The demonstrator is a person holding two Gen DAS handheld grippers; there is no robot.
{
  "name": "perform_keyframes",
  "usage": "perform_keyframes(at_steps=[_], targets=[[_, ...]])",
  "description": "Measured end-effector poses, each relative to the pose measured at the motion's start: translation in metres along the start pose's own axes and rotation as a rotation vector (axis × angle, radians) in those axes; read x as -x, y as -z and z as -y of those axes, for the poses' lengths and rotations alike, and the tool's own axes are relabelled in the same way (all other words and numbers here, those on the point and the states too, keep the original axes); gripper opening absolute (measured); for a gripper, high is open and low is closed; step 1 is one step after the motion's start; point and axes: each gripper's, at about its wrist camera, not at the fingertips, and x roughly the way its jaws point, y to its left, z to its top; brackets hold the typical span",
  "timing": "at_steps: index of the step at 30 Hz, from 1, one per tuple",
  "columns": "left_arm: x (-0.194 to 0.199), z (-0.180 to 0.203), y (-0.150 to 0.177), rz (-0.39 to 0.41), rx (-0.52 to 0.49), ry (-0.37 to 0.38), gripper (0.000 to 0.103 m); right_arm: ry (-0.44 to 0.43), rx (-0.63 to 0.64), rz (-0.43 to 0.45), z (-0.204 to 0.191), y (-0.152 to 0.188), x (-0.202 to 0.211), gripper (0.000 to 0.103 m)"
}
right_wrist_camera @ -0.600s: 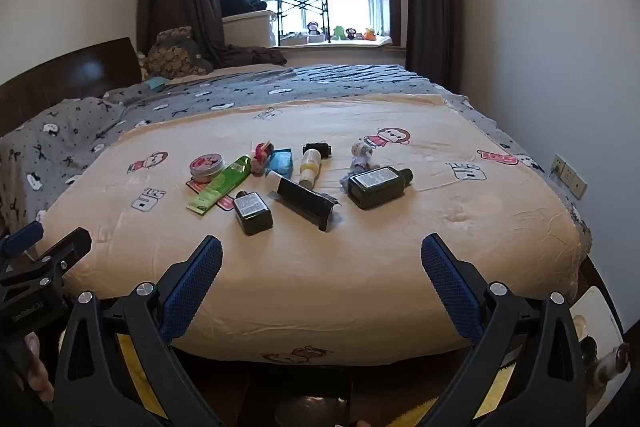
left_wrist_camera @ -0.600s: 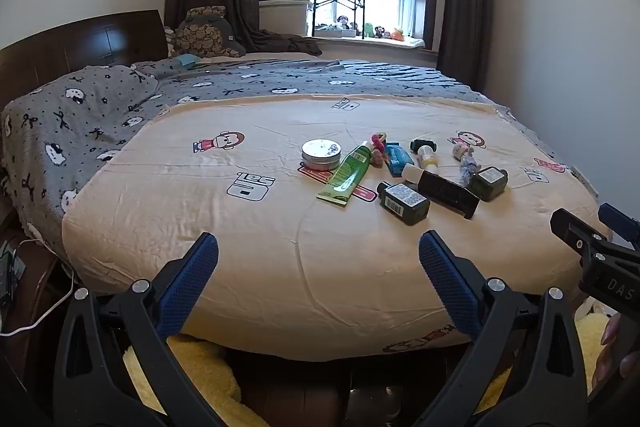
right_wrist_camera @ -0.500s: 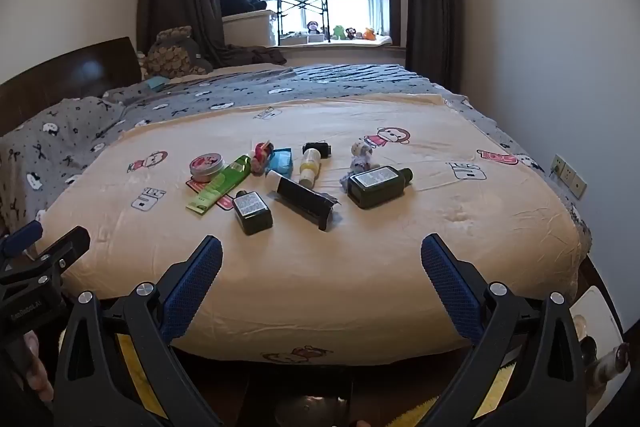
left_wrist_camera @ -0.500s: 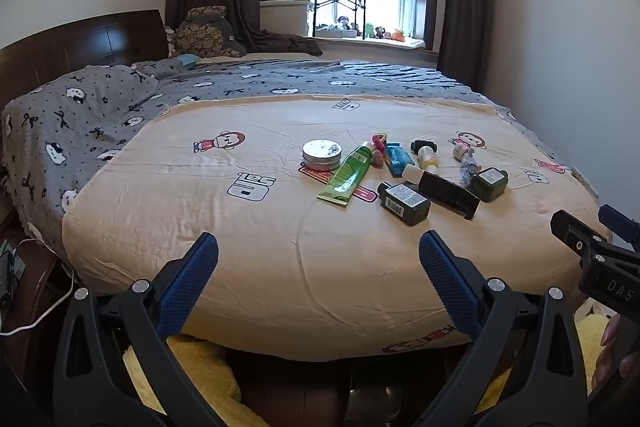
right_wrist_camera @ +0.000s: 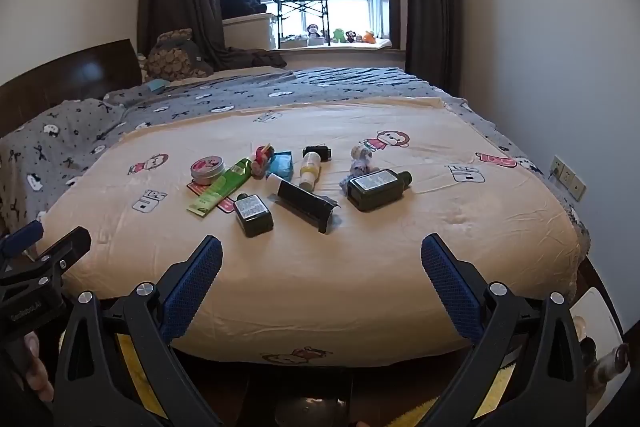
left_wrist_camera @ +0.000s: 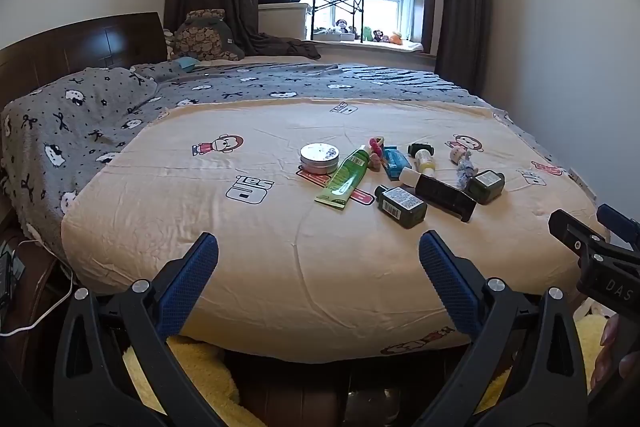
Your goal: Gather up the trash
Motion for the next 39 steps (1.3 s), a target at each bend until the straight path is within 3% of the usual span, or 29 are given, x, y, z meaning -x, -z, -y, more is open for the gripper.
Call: perform_keyframes(at_steps=[39], targets=[[-0.0005,0.0029,-0.0079,0.009,0.012,0.019,0.095,-0.007,-0.002,0.014,-0.0028,-0.0067,0.0046,0.1]])
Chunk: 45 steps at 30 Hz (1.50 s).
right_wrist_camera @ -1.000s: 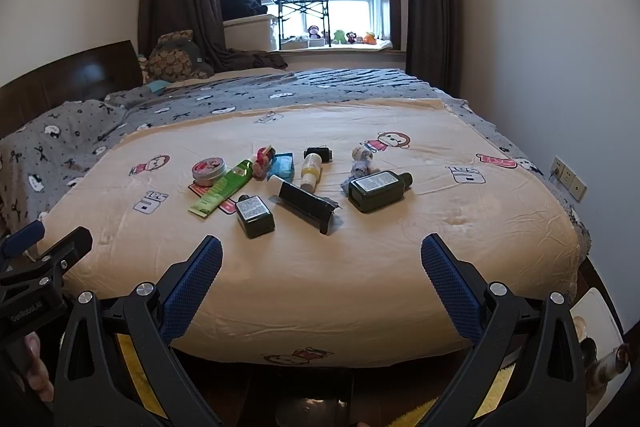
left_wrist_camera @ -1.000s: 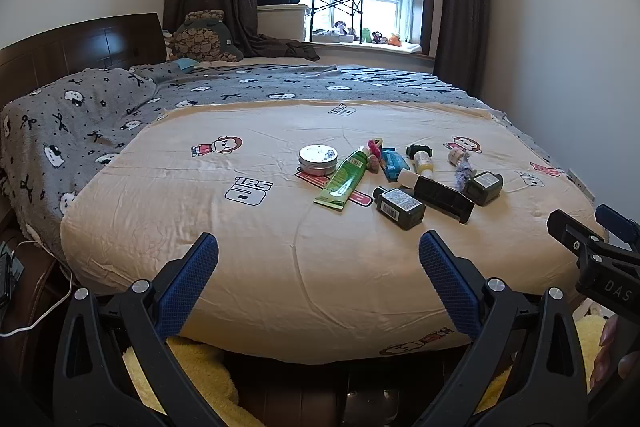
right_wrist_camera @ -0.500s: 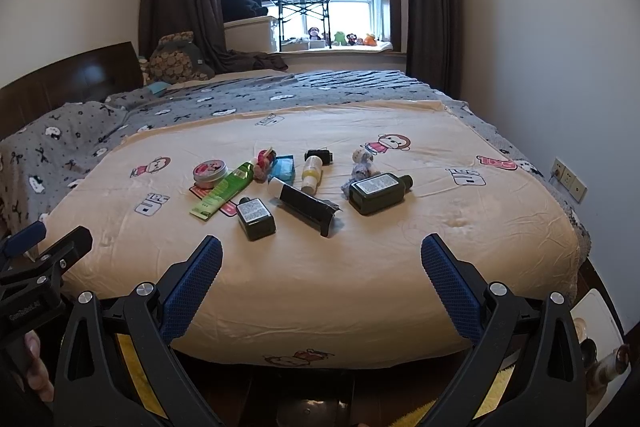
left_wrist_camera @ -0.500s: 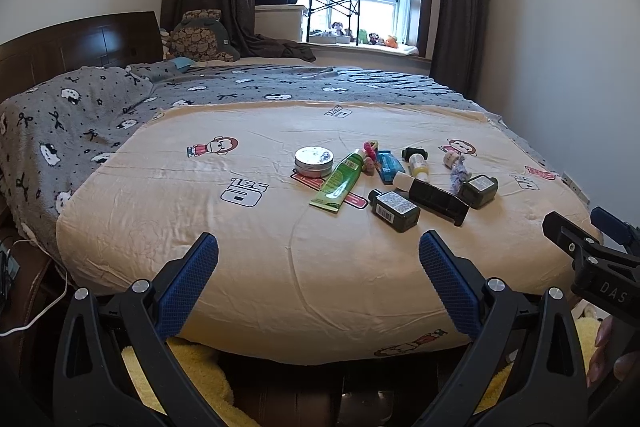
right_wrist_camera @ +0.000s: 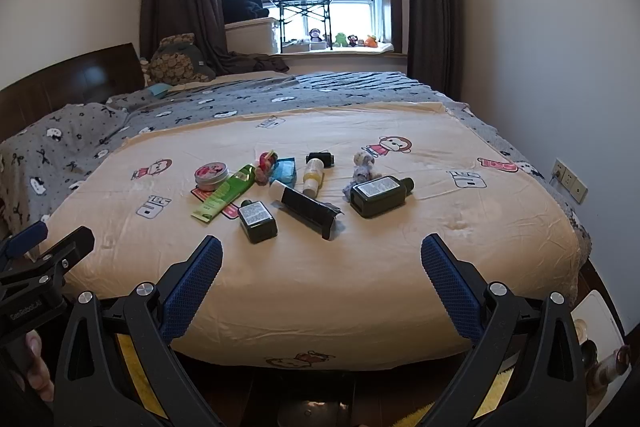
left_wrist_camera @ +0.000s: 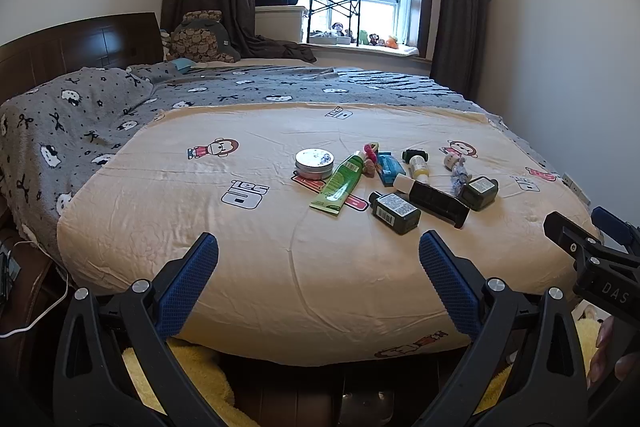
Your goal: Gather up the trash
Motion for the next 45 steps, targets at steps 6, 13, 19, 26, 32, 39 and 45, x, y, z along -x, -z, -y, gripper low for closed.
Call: perform_keyframes(at_steps=[6,13,19,26,32,39,45], targets=[[0.0,-0.001,0.0,0.001,0.001,0.001,0.095,0.0,0.0,0.001,0.0,-0.001,0.0,0.1],[-0.001,-0.003,-0.001,-0.003,0.004,0.0,0.095,-0.002,0.001,0.0,-0.001,-0.002,0.001,0.1],[-0.002,-0.004,0.0,-0.003,0.005,-0.001,0.095,-0.001,-0.002,0.002,0.0,-0.002,0.001,0.1],[-0.004,-0.008,0.004,0.005,0.001,-0.028,0.095,-0.023,-0.016,0.0,0.002,0.001,-0.003,0.1],[-0.01,-0.002,0.008,0.021,-0.037,-0.051,0.095,-0.036,0.018,0.044,0.0,0.007,-0.01,0.1],[-0.037,-0.002,0.017,-0.007,-0.044,-0.036,0.095,-0.108,-0.025,0.019,0.011,0.014,-0.034,0.1],[-0.063,0.003,0.021,-0.033,-0.065,-0.008,0.095,-0.109,-0.015,-0.02,0.014,0.016,-0.074,0.1]])
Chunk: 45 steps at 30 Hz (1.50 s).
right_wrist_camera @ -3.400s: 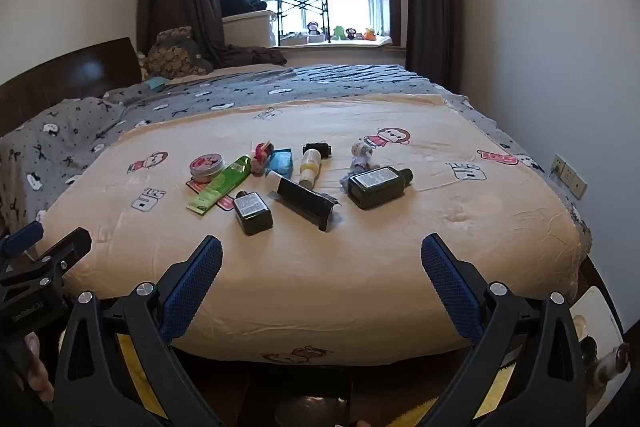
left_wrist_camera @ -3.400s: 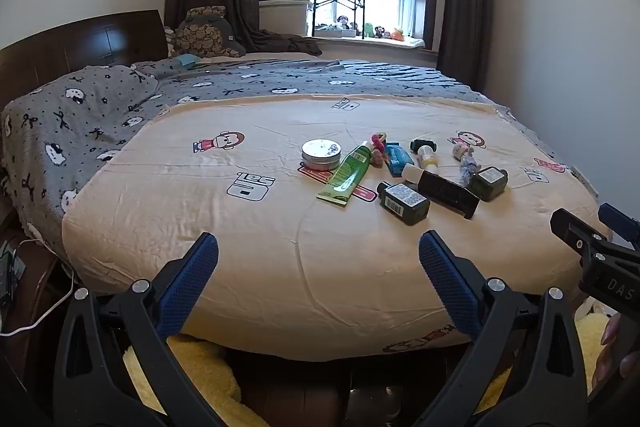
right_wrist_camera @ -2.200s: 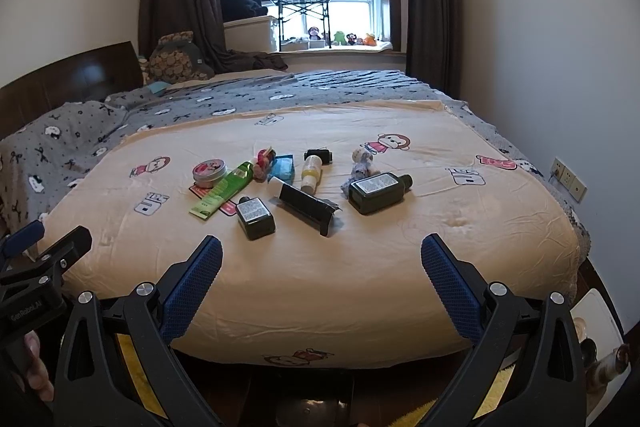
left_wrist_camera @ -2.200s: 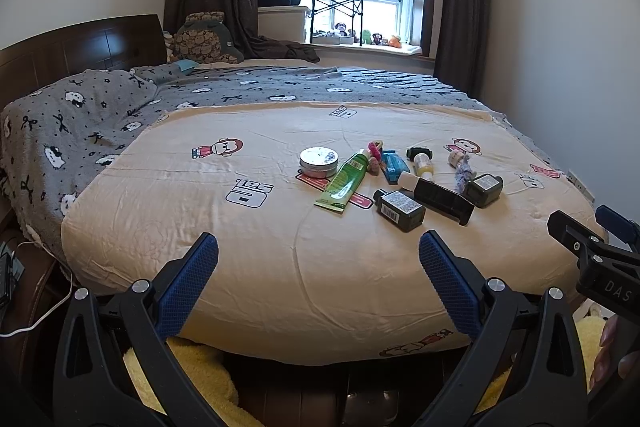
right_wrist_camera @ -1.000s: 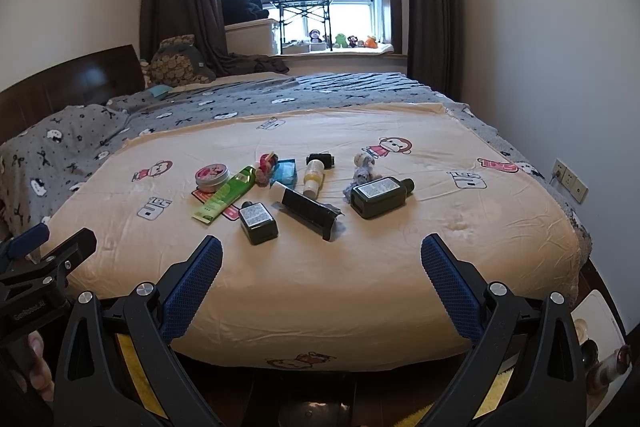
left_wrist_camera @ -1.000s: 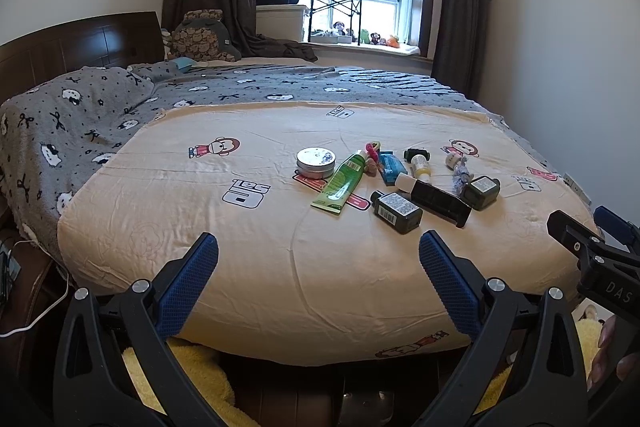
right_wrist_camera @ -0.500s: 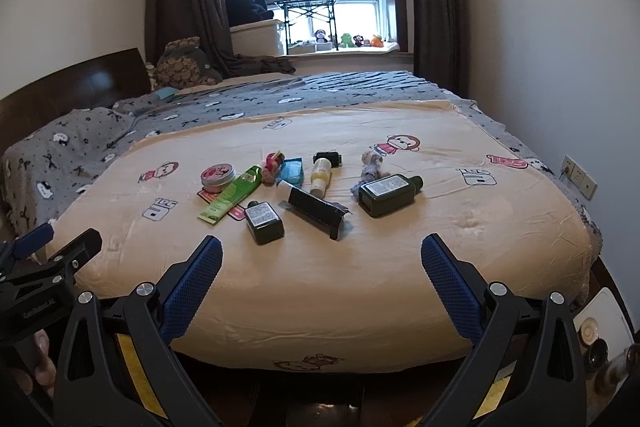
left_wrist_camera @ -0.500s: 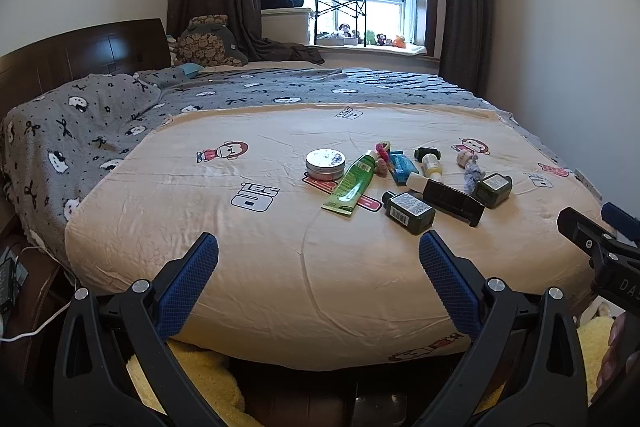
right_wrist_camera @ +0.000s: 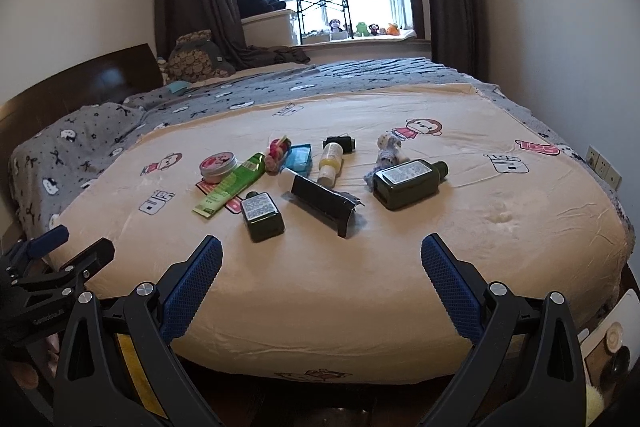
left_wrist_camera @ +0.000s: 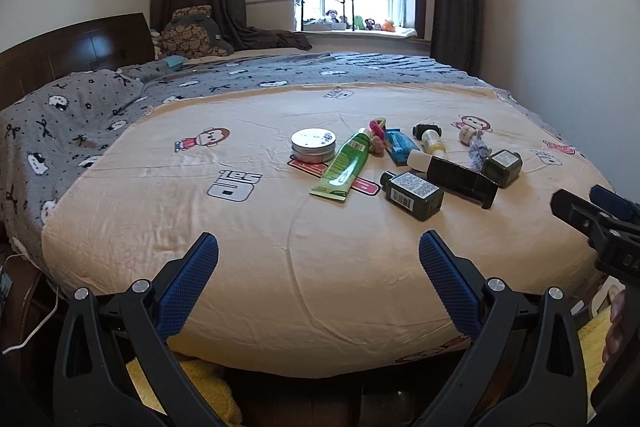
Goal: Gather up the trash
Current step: 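Grasp the black rectangular item with the right gripper while the left gripper grasps the dark green bottle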
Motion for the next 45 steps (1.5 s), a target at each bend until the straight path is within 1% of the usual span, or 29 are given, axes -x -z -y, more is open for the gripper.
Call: perform_keyframes(at_steps=[5,7,8,9,11,13,15,16,18,22,23,24,27,30,35,38,40,43,44,45], targets=[[-0.025,0.006,-0.002,-0.032,-0.001,0.021,0.095,0.043,0.054,-0.042,0.006,-0.009,-0.047,0.099],[-0.037,0.009,-0.003,-0.047,-0.007,0.025,0.095,0.046,0.069,-0.079,0.008,-0.013,-0.068,0.099],[-0.042,0.011,-0.004,-0.057,-0.01,0.037,0.095,0.03,0.082,-0.095,0.009,-0.015,-0.079,0.097],[-0.049,0.012,-0.006,-0.066,-0.016,0.057,0.095,0.016,0.098,-0.101,0.008,-0.017,-0.086,0.092],[-0.059,0.014,-0.008,-0.076,-0.019,0.055,0.095,0.013,0.131,-0.114,0.006,-0.023,-0.103,0.087],[-0.07,0.014,-0.011,-0.104,-0.006,0.054,0.095,0.004,0.158,-0.131,0.004,-0.027,-0.118,0.081],[-0.079,0.014,-0.014,-0.116,0.011,0.066,0.095,-0.045,0.18,-0.157,0.002,-0.03,-0.132,0.071],[-0.082,0.015,-0.014,-0.12,0.01,0.069,0.095,-0.059,0.188,-0.169,0.001,-0.031,-0.138,0.07],[-0.088,0.018,-0.016,-0.133,0.001,0.082,0.095,-0.053,0.216,-0.2,-0.002,-0.031,-0.152,0.064],[-0.098,0.026,-0.016,-0.163,-0.014,0.133,0.093,-0.064,0.227,-0.25,-0.001,-0.026,-0.173,0.06],[-0.101,0.028,-0.016,-0.169,-0.015,0.139,0.093,-0.072,0.229,-0.246,0.0,-0.025,-0.174,0.055],[-0.104,0.031,-0.017,-0.178,-0.015,0.142,0.093,-0.081,0.23,-0.244,0.0,-0.024,-0.175,0.047],[-0.116,0.038,-0.016,-0.208,-0.001,0.17,0.09,-0.077,0.227,-0.237,0.003,-0.023,-0.17,0.031],[-0.128,0.045,-0.016,-0.225,0.013,0.2,0.087,-0.079,0.202,-0.213,0.01,-0.026,-0.158,0.024],[-0.142,0.063,-0.022,-0.245,0.02,0.245,0.08,-0.074,0.153,-0.153,0.024,-0.033,-0.127,0.022],[-0.153,0.081,-0.03,-0.253,0.017,0.262,0.075,-0.07,0.126,-0.135,0.03,-0.036,-0.116,0.022],[-0.163,0.093,-0.034,-0.269,0.009,0.256,0.072,-0.071,0.118,-0.13,0.033,-0.035,-0.113,0.022],[-0.182,0.103,-0.036,-0.318,0.015,0.195,0.064,-0.073,0.11,-0.13,0.034,-0.032,-0.108,0.022],[-0.188,0.104,-0.036,-0.337,0.021,0.176,0.059,-0.072,0.11,-0.129,0.035,-0.03,-0.106,0.022],[-0.191,0.104,-0.036,-0.341,0.024,0.167,0.059,-0.071,0.11,-0.13,0.036,-0.028,-0.105,0.022]])
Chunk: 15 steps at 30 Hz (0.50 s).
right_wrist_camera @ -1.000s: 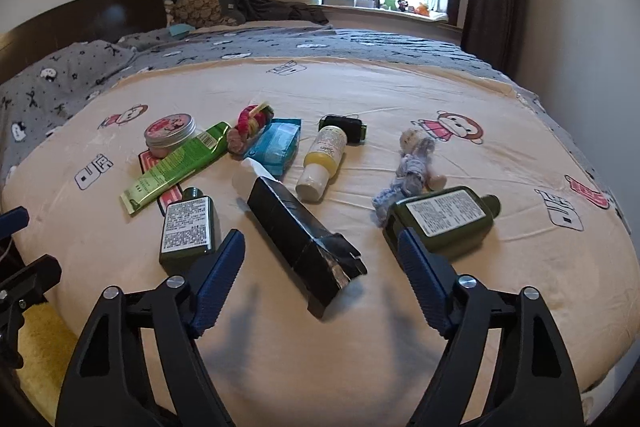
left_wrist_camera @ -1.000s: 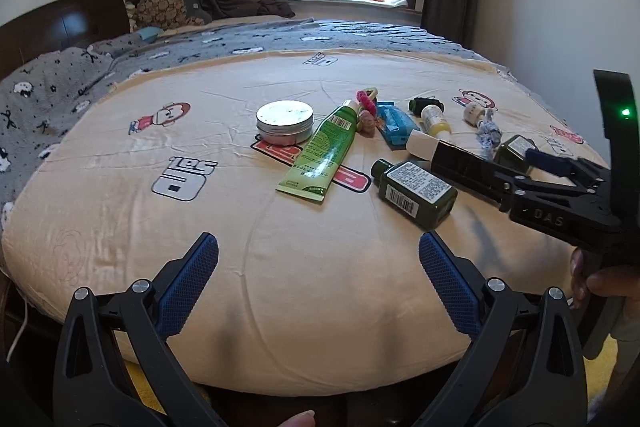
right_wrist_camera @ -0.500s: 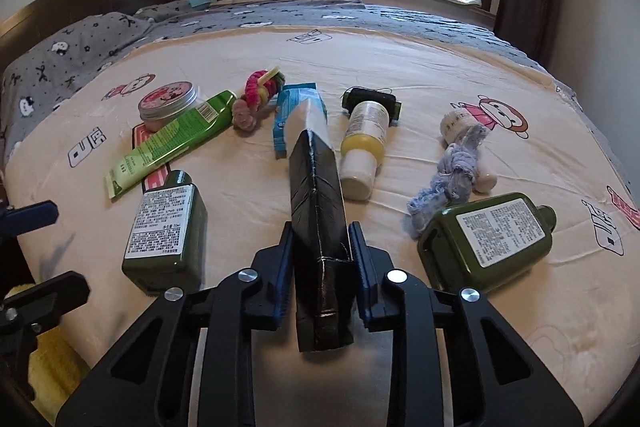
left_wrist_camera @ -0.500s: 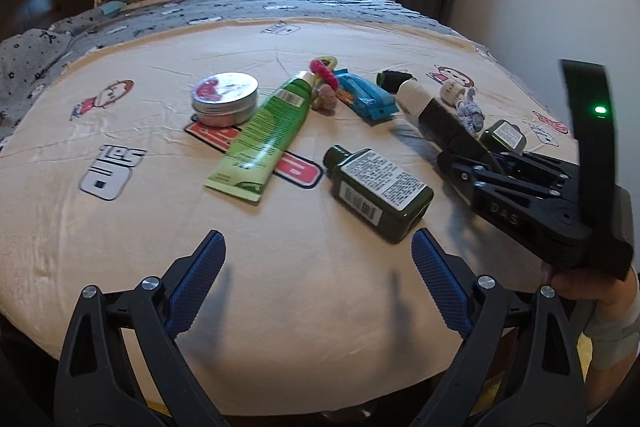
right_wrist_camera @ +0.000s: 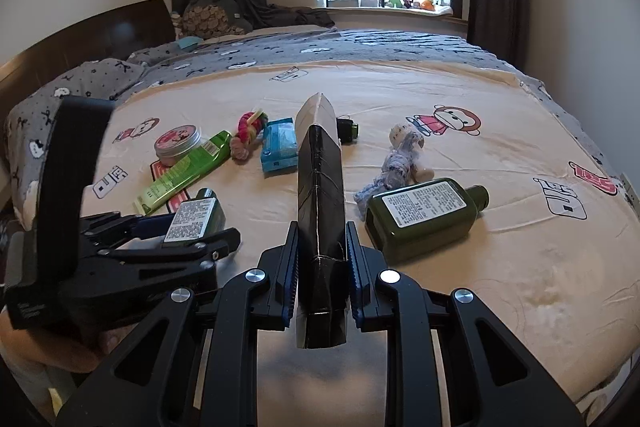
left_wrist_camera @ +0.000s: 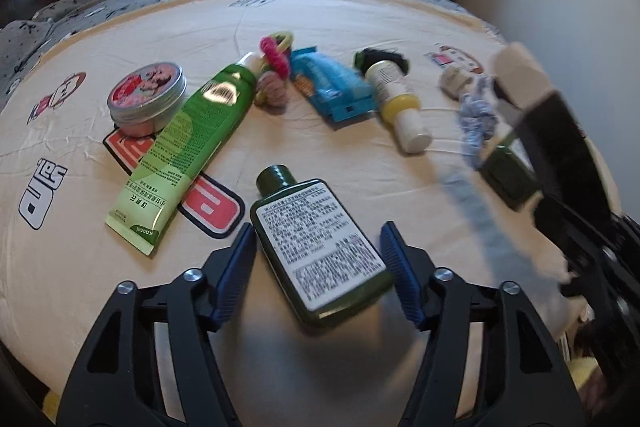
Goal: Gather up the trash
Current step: 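Grasp the black rectangular item with the right gripper while the left gripper grasps the dark green bottle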
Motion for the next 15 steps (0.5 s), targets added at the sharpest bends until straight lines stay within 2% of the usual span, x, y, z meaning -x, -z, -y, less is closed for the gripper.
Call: perform_keyframes(at_steps=[8,15], targets=[[0.008,-0.005,0.006,0.028,-0.028,0.031,0.058,-0.008,0.007,-0.018,-0.002,0.015,0.004,0.022],[0.053,-0.007,0.036,0.096,-0.093,0.069,0.058,-0.023,0.023,0.007,-0.006,0.028,0.033,0.022]])
